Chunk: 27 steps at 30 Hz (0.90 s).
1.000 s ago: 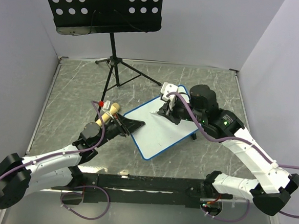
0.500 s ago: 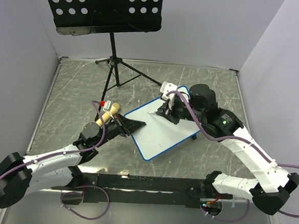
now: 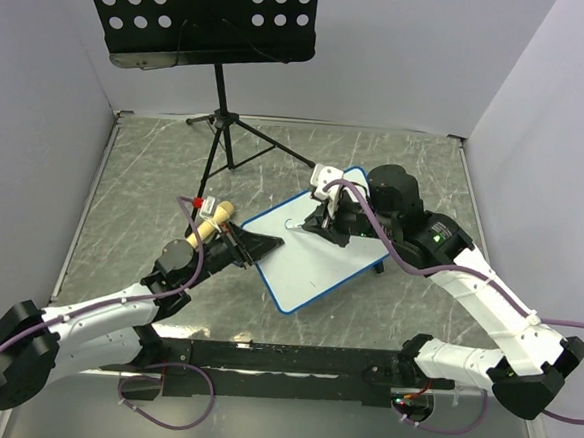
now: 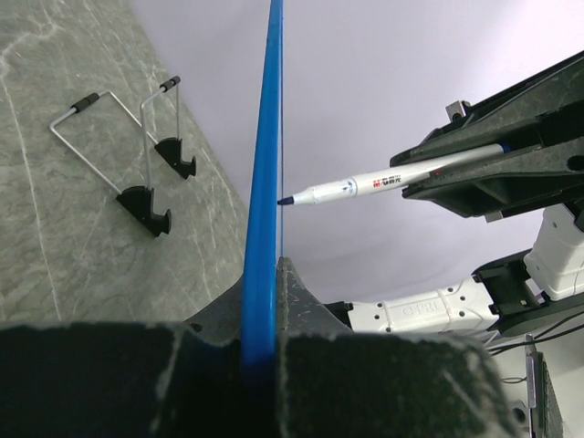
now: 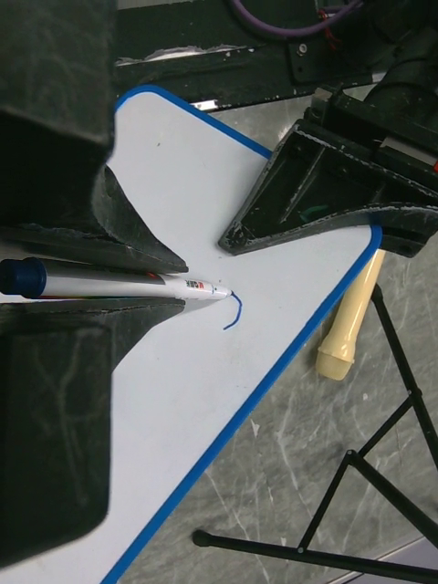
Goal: Write a sentence on the whiteboard
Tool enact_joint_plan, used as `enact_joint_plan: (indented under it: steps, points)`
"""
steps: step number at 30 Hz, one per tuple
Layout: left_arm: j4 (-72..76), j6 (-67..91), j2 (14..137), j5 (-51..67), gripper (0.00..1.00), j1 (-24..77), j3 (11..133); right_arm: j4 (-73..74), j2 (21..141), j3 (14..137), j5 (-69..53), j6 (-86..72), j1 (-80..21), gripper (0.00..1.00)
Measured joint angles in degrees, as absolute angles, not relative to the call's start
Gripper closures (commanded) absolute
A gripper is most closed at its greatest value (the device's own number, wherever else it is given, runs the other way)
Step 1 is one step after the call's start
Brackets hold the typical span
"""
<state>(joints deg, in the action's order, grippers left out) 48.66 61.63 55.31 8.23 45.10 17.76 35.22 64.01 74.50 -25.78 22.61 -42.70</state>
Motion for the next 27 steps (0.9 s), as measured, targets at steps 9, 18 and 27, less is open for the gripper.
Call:
enact_joint_plan:
  steps: [9, 18, 27]
  points:
    - [46.0, 60.9, 52.8, 6.0, 0.99, 45.1, 17.8, 35.6, 63.5, 73.6, -26.6, 22.9, -41.3, 1.0]
    - [44.6, 60.7, 52.6, 5.7, 0.99, 45.1, 17.8, 35.9, 62.6, 72.2, -26.5, 22.8, -39.9, 1.0]
    - [43.7, 60.5, 51.8, 5.1, 0.99, 45.1, 17.8, 37.8, 62.4, 71.4, -30.1, 23.5, -39.9, 1.0]
